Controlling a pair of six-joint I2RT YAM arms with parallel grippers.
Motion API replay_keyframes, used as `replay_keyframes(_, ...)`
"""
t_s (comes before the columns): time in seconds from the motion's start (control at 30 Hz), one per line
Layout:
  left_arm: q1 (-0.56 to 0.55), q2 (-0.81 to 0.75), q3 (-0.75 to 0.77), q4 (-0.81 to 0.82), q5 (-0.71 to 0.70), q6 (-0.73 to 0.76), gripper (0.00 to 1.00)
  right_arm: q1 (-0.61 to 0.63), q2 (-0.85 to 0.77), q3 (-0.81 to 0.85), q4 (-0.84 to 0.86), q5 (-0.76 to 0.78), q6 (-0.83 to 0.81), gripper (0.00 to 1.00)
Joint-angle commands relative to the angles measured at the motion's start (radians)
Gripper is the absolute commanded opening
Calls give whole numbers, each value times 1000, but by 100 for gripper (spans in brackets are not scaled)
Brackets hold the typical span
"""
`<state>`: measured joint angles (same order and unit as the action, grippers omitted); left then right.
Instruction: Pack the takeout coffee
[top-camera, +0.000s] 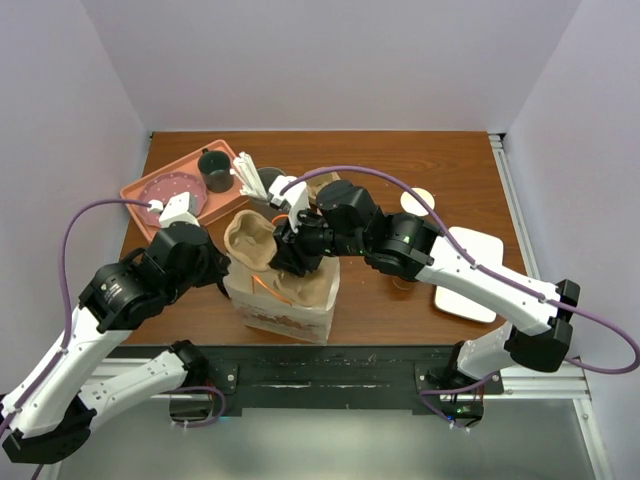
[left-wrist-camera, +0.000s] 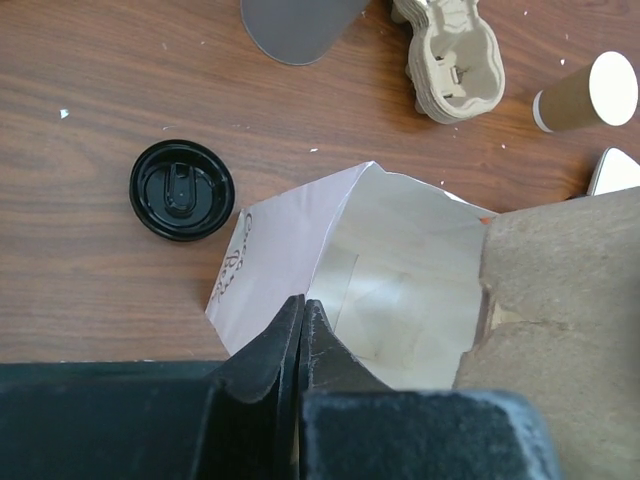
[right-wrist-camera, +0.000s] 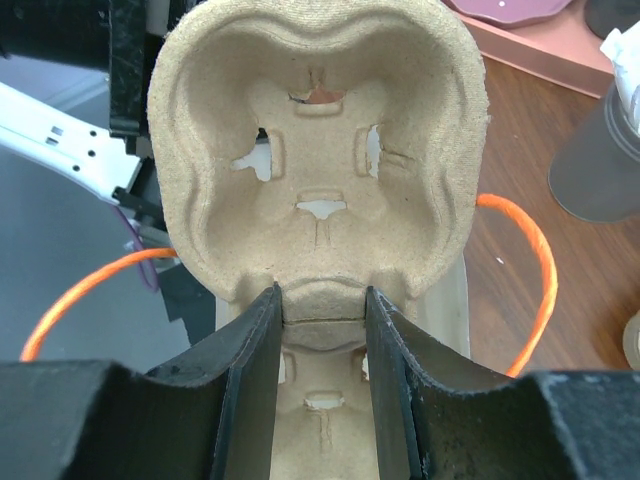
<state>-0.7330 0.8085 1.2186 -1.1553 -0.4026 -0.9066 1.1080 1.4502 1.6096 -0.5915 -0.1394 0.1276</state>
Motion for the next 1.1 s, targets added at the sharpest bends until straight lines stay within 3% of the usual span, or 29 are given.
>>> replay_keyframes(0.0, 6, 11, -5, 49, -2, -11, 0, 4, -24, -1, -79, 21, -66, 25)
replay_keyframes(0.37, 6, 9, 5, 74, 8, -2, 0, 32, 38, 41, -226, 67, -155, 25)
replay_keyframes(0.87, 6, -14, -48, 172, 102, 35, 0, 82, 140, 65, -249, 326, -103, 24)
replay_keyframes(1.07, 6, -3, -48, 170, 107, 51, 0, 82, 130, 64, -269, 340, -100, 23)
